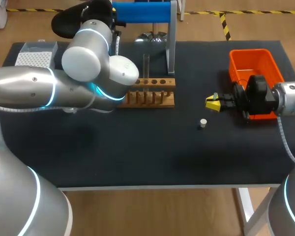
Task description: Invert the test tube, pick up the pipette, mount the tip to pipette, aspirate from beaker and dispense into the tube, eject the tip, return the pipette, and cap with the stopper.
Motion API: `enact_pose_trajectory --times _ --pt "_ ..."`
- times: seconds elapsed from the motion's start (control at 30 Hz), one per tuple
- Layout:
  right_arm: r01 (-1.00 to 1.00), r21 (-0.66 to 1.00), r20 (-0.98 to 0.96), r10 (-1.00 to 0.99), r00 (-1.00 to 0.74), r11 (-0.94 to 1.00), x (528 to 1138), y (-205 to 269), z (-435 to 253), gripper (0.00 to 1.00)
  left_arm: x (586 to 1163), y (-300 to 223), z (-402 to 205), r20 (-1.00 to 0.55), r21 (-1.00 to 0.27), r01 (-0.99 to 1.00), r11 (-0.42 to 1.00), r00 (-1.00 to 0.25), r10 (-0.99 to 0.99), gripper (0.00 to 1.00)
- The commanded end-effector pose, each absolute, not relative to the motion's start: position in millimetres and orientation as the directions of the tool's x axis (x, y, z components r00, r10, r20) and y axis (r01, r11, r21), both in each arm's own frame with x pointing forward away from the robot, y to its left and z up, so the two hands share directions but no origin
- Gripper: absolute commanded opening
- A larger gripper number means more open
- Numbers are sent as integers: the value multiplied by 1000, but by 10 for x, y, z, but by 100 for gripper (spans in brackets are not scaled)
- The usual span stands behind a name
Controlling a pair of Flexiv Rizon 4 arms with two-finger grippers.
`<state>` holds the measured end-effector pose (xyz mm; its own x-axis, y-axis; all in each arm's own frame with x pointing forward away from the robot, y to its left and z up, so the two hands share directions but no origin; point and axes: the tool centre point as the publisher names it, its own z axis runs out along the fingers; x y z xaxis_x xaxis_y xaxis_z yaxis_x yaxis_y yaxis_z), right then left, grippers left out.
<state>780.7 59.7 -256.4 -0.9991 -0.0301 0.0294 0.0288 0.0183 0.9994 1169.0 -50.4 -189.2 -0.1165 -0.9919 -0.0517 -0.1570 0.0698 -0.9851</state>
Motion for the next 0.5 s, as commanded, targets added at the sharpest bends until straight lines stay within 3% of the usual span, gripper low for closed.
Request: enact_pose_trajectory --times 0.03,0.27,0.5 --pt "28 999 29 -29 -999 20 7801 597 -2564 0 11733 -508 -1778 -58 -986 -148 75 -112 -992 0" --pt "28 999 29 -29 -999 20 7801 597 -2564 0 11738 -528 -1583 -70 -986 -146 86 -112 -991 0" --pt "28 999 29 -29 -999 20 7801 597 -2564 0 11623 -646 -1443 -85 -980 -157 118 -206 -975 0"
